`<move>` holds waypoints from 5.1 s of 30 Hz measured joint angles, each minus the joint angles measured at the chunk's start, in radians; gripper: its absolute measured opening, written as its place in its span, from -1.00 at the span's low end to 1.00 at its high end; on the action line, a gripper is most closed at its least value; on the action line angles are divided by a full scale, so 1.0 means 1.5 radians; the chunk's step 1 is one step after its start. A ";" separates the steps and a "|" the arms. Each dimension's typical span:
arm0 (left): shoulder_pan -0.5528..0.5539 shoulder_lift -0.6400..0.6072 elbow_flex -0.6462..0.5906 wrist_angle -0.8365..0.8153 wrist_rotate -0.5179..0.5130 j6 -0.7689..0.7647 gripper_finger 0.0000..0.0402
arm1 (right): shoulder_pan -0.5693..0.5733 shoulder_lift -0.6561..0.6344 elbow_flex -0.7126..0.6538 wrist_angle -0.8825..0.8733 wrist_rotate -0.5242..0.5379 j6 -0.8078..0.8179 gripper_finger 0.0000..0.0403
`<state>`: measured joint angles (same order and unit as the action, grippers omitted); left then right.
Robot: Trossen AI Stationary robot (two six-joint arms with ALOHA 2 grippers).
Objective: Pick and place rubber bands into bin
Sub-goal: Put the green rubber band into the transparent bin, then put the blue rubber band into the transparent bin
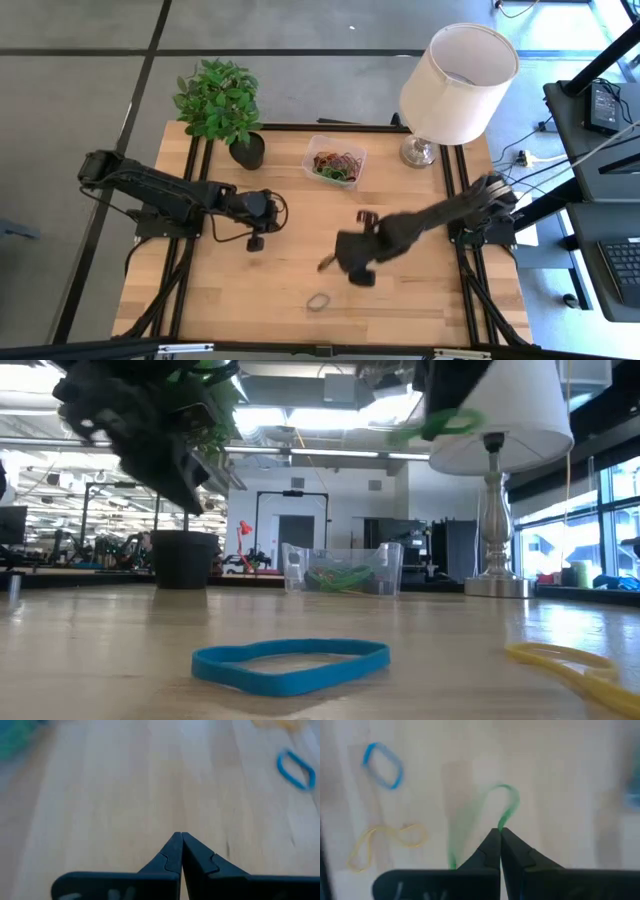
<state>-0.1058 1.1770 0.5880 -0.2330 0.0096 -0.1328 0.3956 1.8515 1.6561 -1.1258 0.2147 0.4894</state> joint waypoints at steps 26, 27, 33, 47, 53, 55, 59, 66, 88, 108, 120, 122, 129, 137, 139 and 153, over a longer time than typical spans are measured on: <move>0.098 0.000 0.000 0.158 -0.031 -0.031 -0.99 | -0.424 0.004 -0.096 0.295 0.036 -0.163 -1.00; 0.097 0.000 0.000 0.158 -0.038 -0.032 -0.99 | -0.433 0.016 -0.096 0.293 0.036 -0.164 -1.00; 0.092 0.000 0.000 0.157 -0.065 -0.029 -0.99 | -0.469 0.077 -0.096 0.294 0.036 -0.169 -0.93; 0.094 0.000 0.000 0.153 -0.068 0.091 -0.99 | -0.476 0.084 -0.096 0.271 0.000 -0.012 -0.40; 0.094 0.000 0.000 0.153 -0.032 0.164 -0.99 | -0.475 0.072 -0.096 0.233 0.000 0.054 -0.26; 0.094 0.000 0.000 0.153 -0.031 0.177 -0.99 | -0.475 0.067 -0.096 0.236 0.009 0.055 -0.25; 0.094 0.000 0.000 0.153 -0.029 0.178 -0.99 | -0.475 0.059 -0.095 0.211 0.074 0.063 -0.25; 0.095 0.000 0.000 0.162 -0.047 0.178 -0.99 | -0.475 0.051 -0.095 0.228 0.049 -0.030 -0.26; 0.095 0.000 0.000 0.226 -0.065 0.032 -0.99 | -0.516 0.061 -0.096 0.262 0.035 -0.101 -0.45; 0.086 0.000 0.029 0.172 -0.108 0.130 -0.99 | -0.452 -0.062 -0.189 0.269 -0.082 -0.115 -0.42; 0.014 0.046 0.131 0.005 -0.158 0.125 -0.99 | -0.247 -0.425 -0.549 0.370 -0.082 0.026 -0.76; -0.012 0.080 0.166 -0.025 -0.165 0.128 -0.99 | -0.211 -0.474 -0.594 0.375 -0.082 0.065 -0.81; -0.109 0.235 0.301 -0.106 -0.199 0.162 -0.98 | -0.112 -0.581 -0.704 0.373 -0.081 0.203 -0.97; -0.170 0.397 0.454 -0.121 -0.199 0.102 -0.73 | -0.055 -0.601 -0.767 0.374 -0.081 0.242 -0.93; -0.181 0.431 0.486 -0.133 -0.197 0.076 -0.62 | -0.047 -0.601 -0.777 0.374 -0.081 0.248 -0.93; -0.241 0.553 0.538 -0.082 -0.059 -0.042 -0.19 | -0.013 -0.601 -0.793 0.374 -0.080 0.263 -0.94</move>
<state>-0.4671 2.0068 1.3949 -0.3557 -0.0789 -0.1963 0.3767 0.9501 0.4671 -0.5655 0.0943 0.8845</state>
